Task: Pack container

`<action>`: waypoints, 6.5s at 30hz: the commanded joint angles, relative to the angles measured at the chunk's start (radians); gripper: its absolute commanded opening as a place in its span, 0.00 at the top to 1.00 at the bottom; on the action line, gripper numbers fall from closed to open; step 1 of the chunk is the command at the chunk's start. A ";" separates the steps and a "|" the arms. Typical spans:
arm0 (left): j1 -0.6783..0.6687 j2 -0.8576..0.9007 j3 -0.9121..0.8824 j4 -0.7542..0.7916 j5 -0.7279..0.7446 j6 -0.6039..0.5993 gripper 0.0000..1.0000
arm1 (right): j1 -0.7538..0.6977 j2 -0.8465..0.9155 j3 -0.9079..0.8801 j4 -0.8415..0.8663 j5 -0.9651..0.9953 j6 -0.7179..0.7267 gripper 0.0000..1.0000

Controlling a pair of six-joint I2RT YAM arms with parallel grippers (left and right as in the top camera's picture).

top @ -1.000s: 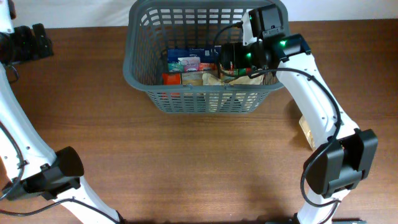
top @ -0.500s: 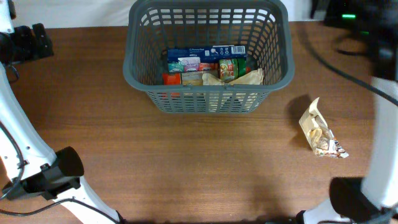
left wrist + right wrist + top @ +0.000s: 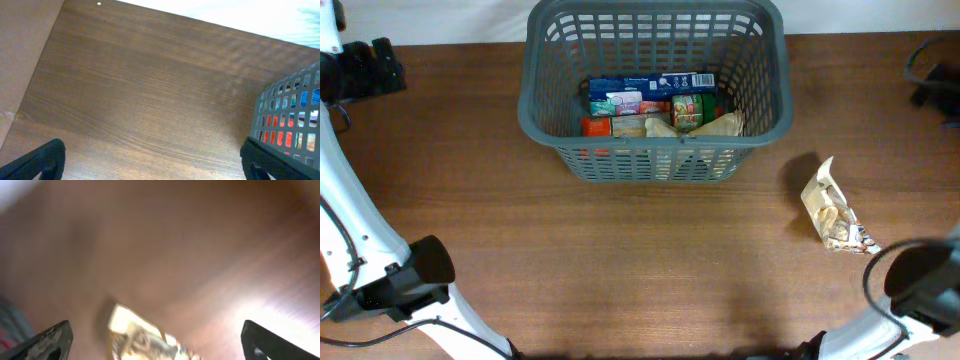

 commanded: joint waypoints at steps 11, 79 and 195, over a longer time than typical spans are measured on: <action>0.002 -0.001 -0.003 -0.001 0.000 -0.010 0.01 | 0.002 -0.007 -0.336 -0.071 -0.259 -0.272 0.10; 0.002 -0.001 -0.003 -0.001 0.000 -0.010 0.01 | 0.628 -0.632 -0.045 0.314 -0.411 -0.010 0.79; 0.002 -0.001 -0.003 -0.001 0.000 -0.010 0.01 | 0.333 -1.252 -0.451 -0.099 0.102 0.060 0.01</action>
